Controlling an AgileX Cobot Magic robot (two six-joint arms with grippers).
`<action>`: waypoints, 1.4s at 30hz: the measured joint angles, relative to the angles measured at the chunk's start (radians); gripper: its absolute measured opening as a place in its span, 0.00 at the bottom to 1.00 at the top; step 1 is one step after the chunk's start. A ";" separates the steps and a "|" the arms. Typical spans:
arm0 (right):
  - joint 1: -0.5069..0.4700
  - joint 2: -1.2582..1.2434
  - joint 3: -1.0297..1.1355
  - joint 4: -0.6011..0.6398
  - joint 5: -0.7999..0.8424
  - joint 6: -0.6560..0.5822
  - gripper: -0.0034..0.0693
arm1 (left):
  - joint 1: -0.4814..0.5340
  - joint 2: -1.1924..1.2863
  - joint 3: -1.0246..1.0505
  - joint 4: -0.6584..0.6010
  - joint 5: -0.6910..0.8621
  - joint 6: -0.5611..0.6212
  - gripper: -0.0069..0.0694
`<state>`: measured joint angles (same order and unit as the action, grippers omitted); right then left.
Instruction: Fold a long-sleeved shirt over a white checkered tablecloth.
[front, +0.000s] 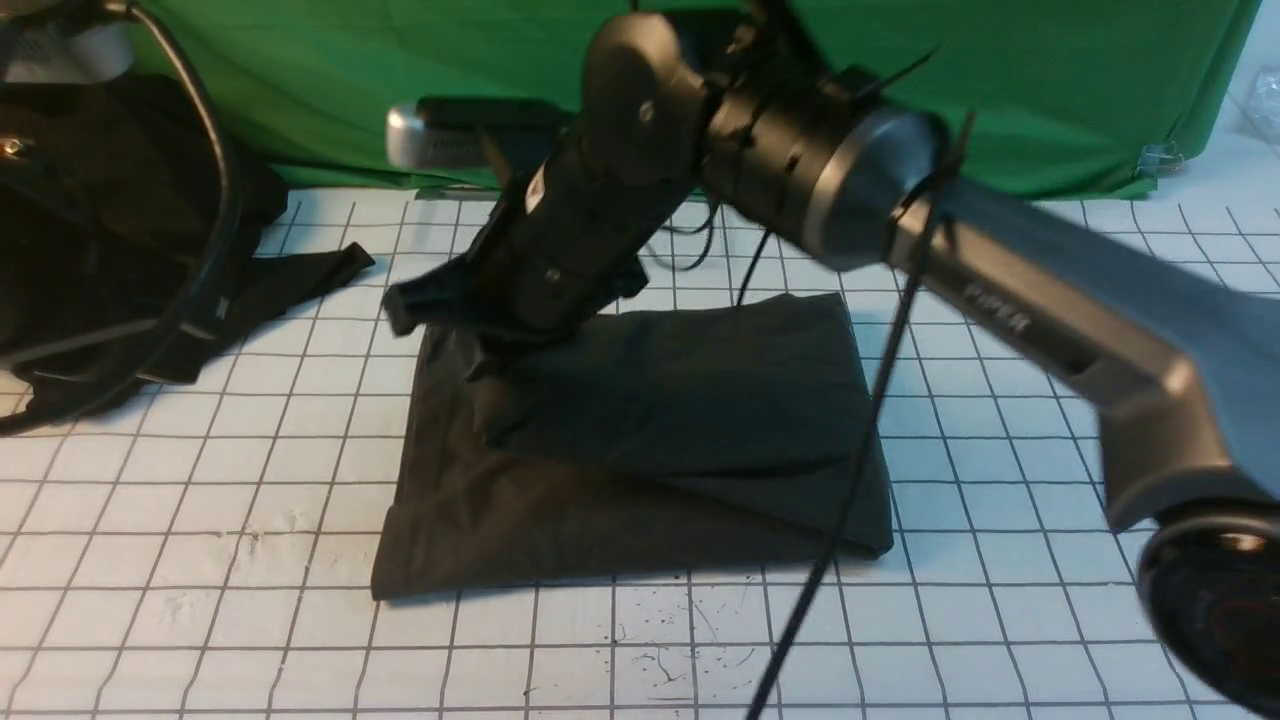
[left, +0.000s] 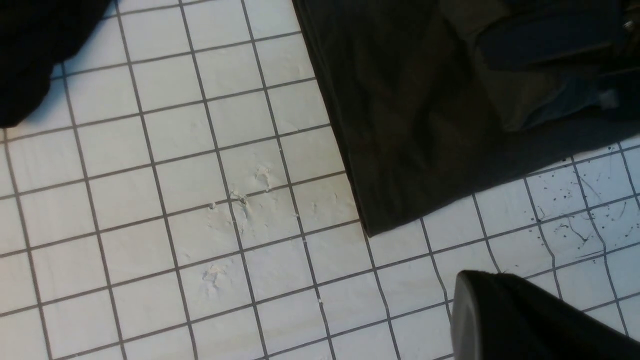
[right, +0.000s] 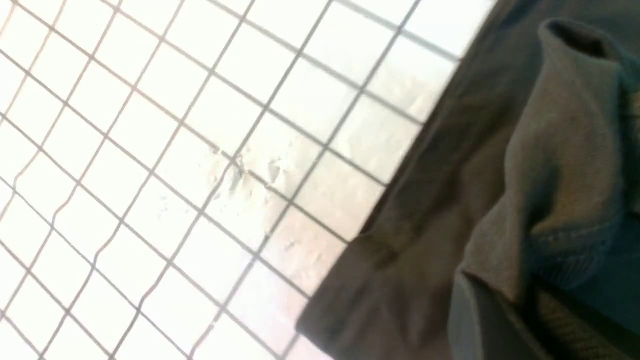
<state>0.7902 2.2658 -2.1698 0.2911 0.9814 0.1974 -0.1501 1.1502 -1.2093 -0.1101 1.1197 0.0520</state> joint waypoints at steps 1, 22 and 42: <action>0.008 0.013 0.000 0.000 -0.008 0.005 0.12 | 0.000 0.000 0.000 0.000 0.000 0.000 0.11; -0.071 -0.090 -0.191 -0.166 0.218 -0.197 0.26 | 0.000 0.017 0.000 -0.030 -0.033 0.001 0.11; -0.278 -0.362 0.573 -0.119 0.044 -0.256 0.06 | -0.148 0.557 -0.074 -0.139 -0.276 0.056 0.11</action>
<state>0.5122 1.9042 -1.5968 0.1717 1.0255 -0.0590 -0.2980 1.7071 -1.2831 -0.2493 0.8438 0.1076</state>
